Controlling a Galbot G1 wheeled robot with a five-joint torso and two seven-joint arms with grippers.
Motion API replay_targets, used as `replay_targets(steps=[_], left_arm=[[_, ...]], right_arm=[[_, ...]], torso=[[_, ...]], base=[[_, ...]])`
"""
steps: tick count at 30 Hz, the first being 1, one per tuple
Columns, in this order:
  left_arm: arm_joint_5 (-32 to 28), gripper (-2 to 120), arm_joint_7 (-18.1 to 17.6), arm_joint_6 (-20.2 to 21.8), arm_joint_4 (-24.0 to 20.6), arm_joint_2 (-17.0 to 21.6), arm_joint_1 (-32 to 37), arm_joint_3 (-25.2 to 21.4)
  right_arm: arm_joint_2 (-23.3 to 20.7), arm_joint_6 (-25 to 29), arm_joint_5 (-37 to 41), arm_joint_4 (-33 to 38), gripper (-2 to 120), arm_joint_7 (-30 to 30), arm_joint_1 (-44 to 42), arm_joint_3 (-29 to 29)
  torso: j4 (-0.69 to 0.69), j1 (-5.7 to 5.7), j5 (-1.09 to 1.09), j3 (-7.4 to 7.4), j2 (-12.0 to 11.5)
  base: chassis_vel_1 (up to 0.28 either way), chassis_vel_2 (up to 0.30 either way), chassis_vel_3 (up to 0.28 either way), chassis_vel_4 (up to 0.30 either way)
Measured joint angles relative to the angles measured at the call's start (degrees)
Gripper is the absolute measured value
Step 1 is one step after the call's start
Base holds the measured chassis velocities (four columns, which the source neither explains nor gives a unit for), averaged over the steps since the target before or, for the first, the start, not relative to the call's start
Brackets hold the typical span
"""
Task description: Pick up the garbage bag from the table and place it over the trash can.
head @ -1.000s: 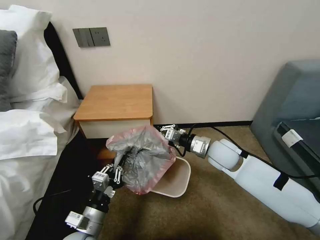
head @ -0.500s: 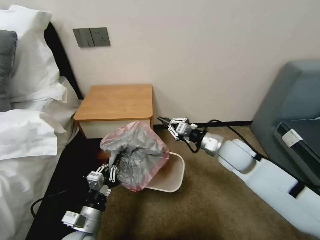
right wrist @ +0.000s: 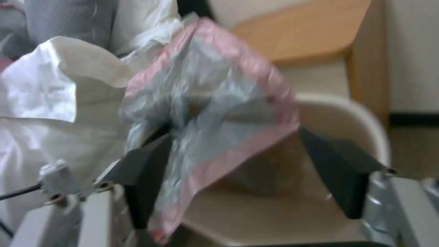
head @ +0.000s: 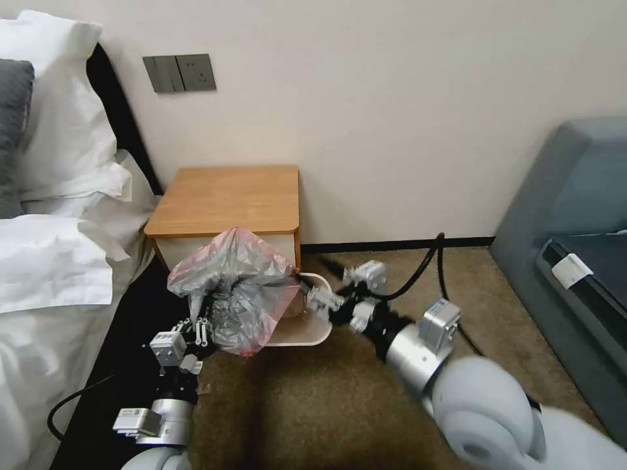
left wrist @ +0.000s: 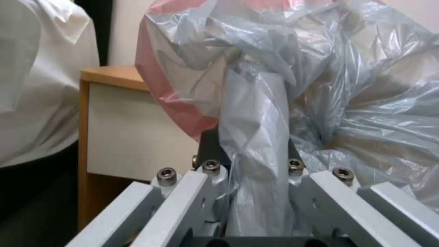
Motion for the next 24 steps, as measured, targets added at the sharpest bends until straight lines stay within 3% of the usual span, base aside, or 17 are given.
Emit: replay_targets(steps=[4, 13, 16, 20, 22, 24], left_arm=[[-0.1, 9, 0.0, 0.2, -0.3, 0.0, -0.3, 0.1], [-0.7, 9, 0.0, 0.4, -1.3, 0.0, 0.0, 0.1], [-0.7, 9, 0.1, 0.4, -1.4, 0.0, 0.1, 0.1], [-0.7, 9, 0.2, 0.4, -1.5, 0.0, 0.3, 0.1], [-0.7, 9, 0.3, 0.3, -1.5, 0.0, 0.4, 0.2], [-0.6, 9, 0.3, 0.2, -1.5, 0.0, 0.4, 0.2]], right_arm=[[3.2, -0.2, 1.4, -1.1, 88, 0.2, -1.7, -0.2], [9.6, 0.6, -1.2, -5.5, 90, -1.6, -2.3, -1.9], [10.5, 0.9, -2.7, -6.4, 86, -2.6, -2.3, -2.4], [11.5, 1.4, -4.5, -7.4, 74, -3.9, -2.1, -3.1], [11.9, 1.7, -5.6, -7.9, 62, -4.6, -1.9, -3.4], [12.0, 1.9, -6.2, -8.3, 59, -4.9, -1.8, -3.6]], torso=[[0.0, 0.0, 0.0, 0.0, 0.0], [0.0, 0.0, 0.0, 0.0, 0.0], [0.0, 0.0, 0.0, 0.0, 0.0], [0.0, 0.01, 0.0, 0.01, 0.0], [0.0, 0.01, 0.0, 0.01, 0.0], [0.0, 0.0, 0.0, 0.0, 0.0]], base=[[0.0, 0.0, 0.0, 0.0], [0.0, 0.0, 0.0, 0.0], [0.0, 0.0, 0.0, 0.0], [0.0, 0.0, 0.0, 0.0], [0.0, 0.0, 0.0, 0.0], [0.0, 0.0, 0.0, 0.0]])
